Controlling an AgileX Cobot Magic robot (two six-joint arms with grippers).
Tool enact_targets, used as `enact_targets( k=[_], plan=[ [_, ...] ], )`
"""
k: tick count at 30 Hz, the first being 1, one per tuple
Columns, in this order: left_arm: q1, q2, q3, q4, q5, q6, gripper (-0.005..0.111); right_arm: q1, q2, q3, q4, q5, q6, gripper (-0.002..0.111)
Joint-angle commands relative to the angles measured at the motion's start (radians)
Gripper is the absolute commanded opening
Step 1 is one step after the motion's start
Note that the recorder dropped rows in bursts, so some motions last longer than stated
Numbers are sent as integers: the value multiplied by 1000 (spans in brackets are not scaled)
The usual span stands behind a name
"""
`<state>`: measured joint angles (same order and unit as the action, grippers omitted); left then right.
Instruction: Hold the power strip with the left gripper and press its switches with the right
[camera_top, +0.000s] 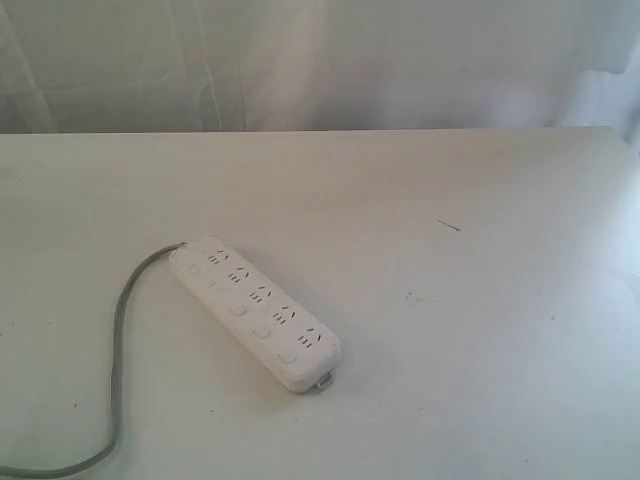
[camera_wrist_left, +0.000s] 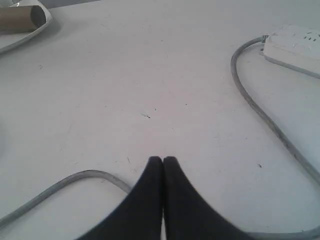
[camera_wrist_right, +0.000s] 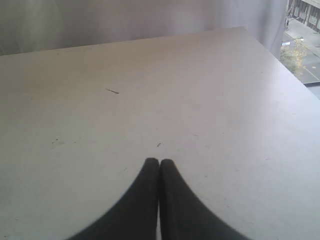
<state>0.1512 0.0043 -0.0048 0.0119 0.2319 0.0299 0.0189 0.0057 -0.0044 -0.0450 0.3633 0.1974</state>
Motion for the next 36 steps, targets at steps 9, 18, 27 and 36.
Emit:
enact_targets(
  k=[9,18,27,36],
  plan=[
    [-7,-4,0,1,-397,-5,0,1,-6,4,-4,-14,0,0],
    [-7,25,-231,-1,-170,-8,0,1,-6,4,-4,-14,0,0],
    [-7,181,-412,-109,-93,55,0,1,-6,4,-4,-14,0,0],
    [-7,258,-497,-453,75,343,0,1,-6,4,-4,-14,0,0]
  ],
)
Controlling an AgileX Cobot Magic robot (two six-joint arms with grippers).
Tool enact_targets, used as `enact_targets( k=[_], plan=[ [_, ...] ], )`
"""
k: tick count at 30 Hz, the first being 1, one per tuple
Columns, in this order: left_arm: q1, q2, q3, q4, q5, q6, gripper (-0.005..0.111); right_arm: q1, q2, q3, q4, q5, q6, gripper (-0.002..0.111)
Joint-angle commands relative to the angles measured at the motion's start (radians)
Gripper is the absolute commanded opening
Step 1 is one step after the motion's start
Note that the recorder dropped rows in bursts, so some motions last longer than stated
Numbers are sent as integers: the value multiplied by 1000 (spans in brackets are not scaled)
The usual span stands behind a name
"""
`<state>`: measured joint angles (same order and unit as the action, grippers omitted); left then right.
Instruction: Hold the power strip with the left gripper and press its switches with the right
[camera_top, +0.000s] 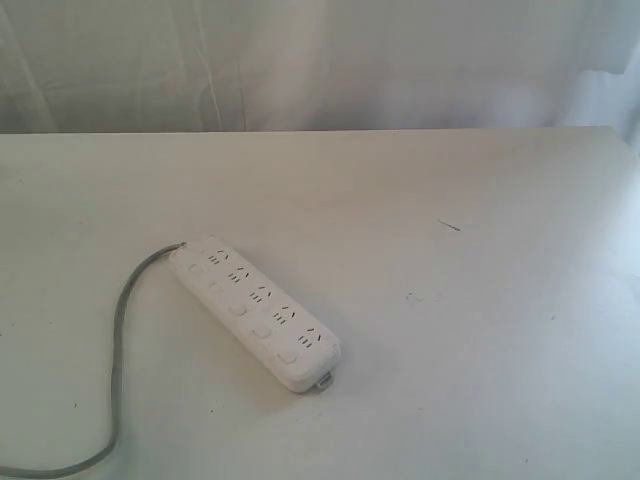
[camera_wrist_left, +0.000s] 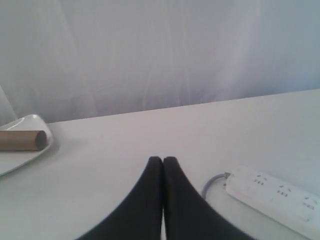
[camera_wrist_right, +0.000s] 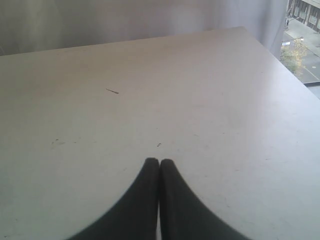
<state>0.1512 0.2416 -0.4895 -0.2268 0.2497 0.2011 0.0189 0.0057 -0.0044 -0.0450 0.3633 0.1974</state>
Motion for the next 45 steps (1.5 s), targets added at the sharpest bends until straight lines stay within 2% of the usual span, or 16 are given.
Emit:
enact_targets(
  k=[1,4,6,11,30,35,39,43,45],
  plan=[
    [-7,25,-13,-297,84,230,0,1,-6,4,-4,-14,0,0],
    [-7,36,-13,-500,166,431,0,1,-6,4,-4,-14,0,0],
    [-7,45,-13,-586,185,490,0,1,-6,4,-4,-14,0,0],
    [-7,61,-13,-769,45,512,0,1,-6,4,-4,-12,0,0],
    [-25,166,-13,-744,9,536,0,1,-6,4,-4,-12,-17,0],
    [-25,166,-13,-744,12,536,0,1,-6,4,-129,-20,-190,0],
    [-25,166,-13,-746,12,536,0,1,-6,4,-177,-20,-203,0],
    [-25,166,-13,-767,14,536,0,1,-6,4,-320,-26,-205,0],
    [-25,166,-13,-767,14,536,0,1,-6,4,-381,-101,-197,0]
  ],
)
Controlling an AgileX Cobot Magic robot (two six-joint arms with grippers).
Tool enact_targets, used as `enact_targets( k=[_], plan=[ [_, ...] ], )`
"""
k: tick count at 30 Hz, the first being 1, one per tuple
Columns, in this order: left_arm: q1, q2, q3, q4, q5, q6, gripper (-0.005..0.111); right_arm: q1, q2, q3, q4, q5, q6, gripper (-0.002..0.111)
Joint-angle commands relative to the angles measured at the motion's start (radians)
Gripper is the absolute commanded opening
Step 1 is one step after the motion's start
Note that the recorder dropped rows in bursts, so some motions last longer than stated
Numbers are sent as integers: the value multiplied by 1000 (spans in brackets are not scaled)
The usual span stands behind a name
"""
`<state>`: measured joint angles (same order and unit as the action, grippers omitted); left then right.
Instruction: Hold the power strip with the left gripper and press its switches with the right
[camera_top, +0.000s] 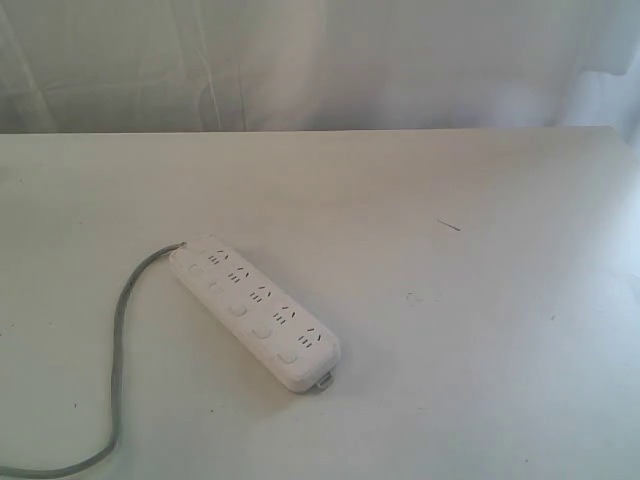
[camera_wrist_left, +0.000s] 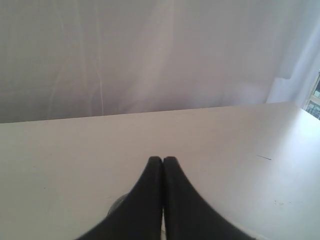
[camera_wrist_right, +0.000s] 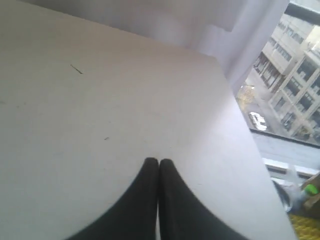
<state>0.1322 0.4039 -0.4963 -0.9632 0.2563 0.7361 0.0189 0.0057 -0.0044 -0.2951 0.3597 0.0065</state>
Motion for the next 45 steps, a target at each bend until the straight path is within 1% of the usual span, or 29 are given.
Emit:
enact_targets(
  k=[1,4,6,14,17,18,20,21,24,27,31,34,37,38,40,42,45],
  plan=[
    [-6,3,-6,-31,7,1,0,1,-6,4,-133,-157,-7,0],
    [-6,3,-6,-30,5,1,0,1,-6,4,-120,-295,-7,0],
    [-6,3,-6,-30,1,1,0,1,-6,4,-120,-345,-7,0],
    [-6,3,-6,-30,-2,1,0,1,-6,4,-102,-375,7,0],
    [-6,3,-6,-30,-2,1,0,1,-6,4,30,-506,218,0],
    [-6,3,-6,-30,-2,1,0,1,-6,4,96,-579,320,0],
    [-6,3,-6,-30,-2,1,0,1,-6,4,173,-692,481,0],
    [-6,3,-6,-30,-2,1,0,1,-6,4,209,-736,594,0],
    [-6,3,-6,-27,-2,1,0,1,-6,4,256,-786,831,0],
    [-6,3,-6,-27,-2,1,0,1,-6,4,262,-826,954,0],
    [-6,3,-6,-24,-2,1,0,1,-6,4,295,-855,959,0],
    [-6,3,-6,-24,-2,1,0,1,-6,4,382,-916,959,0],
    [-6,3,-6,-24,-2,1,0,1,-6,4,391,-991,991,0],
    [-6,3,-6,-24,-2,1,0,1,-6,4,406,-999,986,0],
    [-6,3,-6,-24,-2,1,0,1,-6,4,502,-979,968,0],
    [-6,3,-6,-24,-2,1,0,1,-6,4,560,-964,936,0],
    [-6,3,-6,-24,-2,1,0,1,-6,4,582,-981,946,0]
  ],
)
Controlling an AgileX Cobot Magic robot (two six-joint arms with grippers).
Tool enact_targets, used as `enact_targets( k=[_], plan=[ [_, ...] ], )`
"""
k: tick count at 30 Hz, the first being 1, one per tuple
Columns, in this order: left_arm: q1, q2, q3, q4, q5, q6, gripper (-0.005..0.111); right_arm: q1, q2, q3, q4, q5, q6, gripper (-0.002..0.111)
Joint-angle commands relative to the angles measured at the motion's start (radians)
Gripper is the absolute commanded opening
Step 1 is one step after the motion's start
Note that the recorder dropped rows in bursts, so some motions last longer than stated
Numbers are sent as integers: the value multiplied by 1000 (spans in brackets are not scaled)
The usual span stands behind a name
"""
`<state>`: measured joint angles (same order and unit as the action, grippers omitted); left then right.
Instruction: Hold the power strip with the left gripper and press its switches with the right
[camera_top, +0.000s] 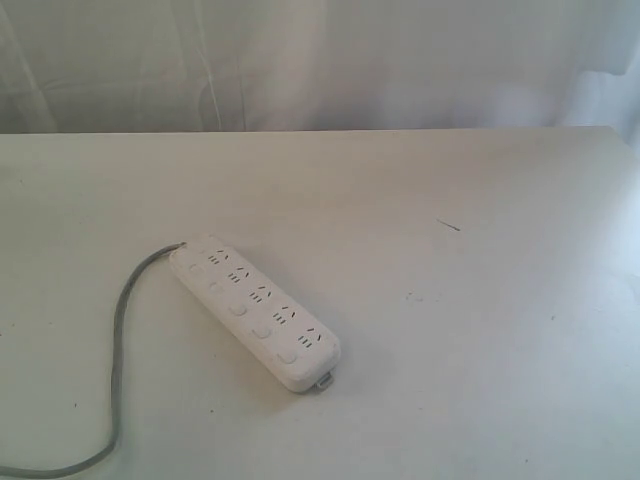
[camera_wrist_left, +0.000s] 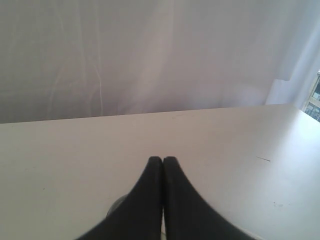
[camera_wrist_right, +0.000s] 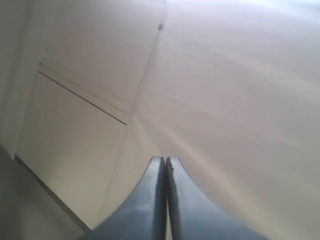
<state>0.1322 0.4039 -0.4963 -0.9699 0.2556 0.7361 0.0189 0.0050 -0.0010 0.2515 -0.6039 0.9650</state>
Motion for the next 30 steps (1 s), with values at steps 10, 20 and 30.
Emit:
enact_targets(
  k=[10,20,30],
  plan=[
    [-6,3,-6,-17,1,14,0,1,73,-348,-1030,388,102,0],
    [-6,109,-205,24,66,261,0,1,505,-706,-1484,383,289,0],
    [-6,488,-580,184,486,309,0,12,718,-836,-1996,85,894,0]
  ],
)
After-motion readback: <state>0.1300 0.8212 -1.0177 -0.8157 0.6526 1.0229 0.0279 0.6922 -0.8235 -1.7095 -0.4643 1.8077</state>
